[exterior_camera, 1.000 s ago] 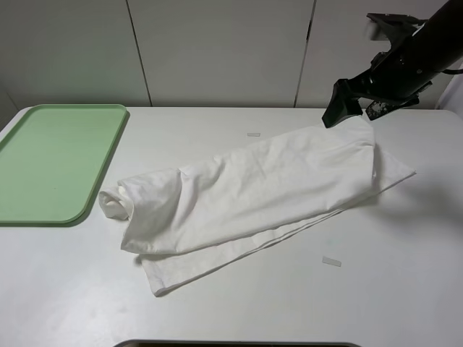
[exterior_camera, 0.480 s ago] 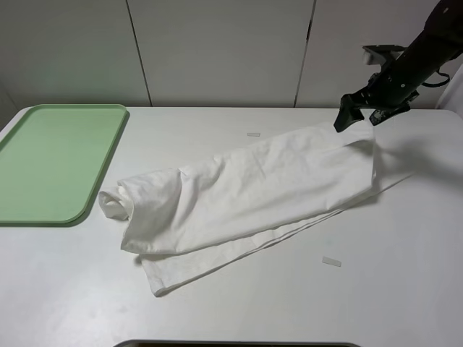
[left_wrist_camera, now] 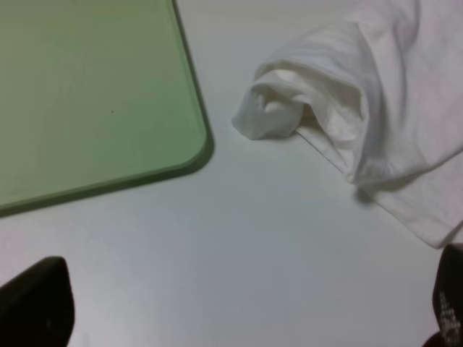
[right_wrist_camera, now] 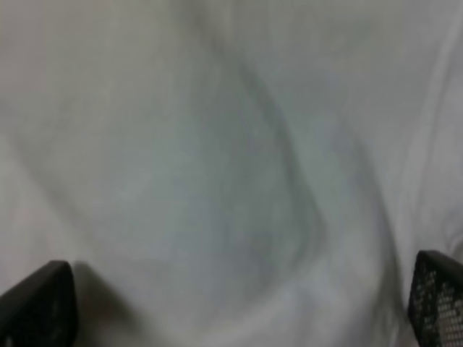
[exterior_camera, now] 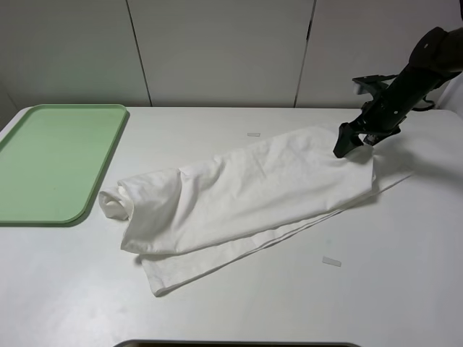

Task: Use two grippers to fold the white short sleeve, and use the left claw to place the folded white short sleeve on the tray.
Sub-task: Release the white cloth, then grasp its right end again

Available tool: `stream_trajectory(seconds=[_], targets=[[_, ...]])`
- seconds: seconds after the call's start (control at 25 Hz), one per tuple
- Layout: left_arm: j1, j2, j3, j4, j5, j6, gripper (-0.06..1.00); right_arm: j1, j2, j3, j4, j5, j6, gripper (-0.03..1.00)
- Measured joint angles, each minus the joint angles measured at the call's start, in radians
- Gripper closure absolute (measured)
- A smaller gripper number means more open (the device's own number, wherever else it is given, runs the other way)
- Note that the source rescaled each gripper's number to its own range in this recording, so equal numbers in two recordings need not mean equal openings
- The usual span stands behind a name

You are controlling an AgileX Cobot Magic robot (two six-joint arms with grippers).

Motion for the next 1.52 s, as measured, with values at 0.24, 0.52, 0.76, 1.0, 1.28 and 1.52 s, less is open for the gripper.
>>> stream_trajectory(seconds=[0.24,0.52,0.76,1.0,1.28,1.52], targets=[[0.0,0.0,0.0,0.0,0.0,0.0,-0.06,0.0,0.047,0.0,0.008,0.026,-0.016,-0.03],[0.0,0.0,0.0,0.0,0.0,0.0,-0.06,-0.002,0.055,-0.005,0.023,0.039,-0.063,0.03],[0.0,0.0,0.0,0.0,0.0,0.0,-0.06,-0.001,0.04,-0.008,-0.007,0.03,-0.057,0.02],[0.0,0.0,0.0,0.0,0.0,0.0,-0.06,-0.002,-0.014,-0.008,-0.08,-0.012,-0.003,-0.02],[0.0,0.0,0.0,0.0,0.0,0.0,-0.06,-0.061,-0.029,0.003,-0.093,-0.023,0.082,-0.03],[0.0,0.0,0.0,0.0,0.0,0.0,-0.06,-0.062,0.008,0.008,-0.043,-0.012,0.077,-0.03]])
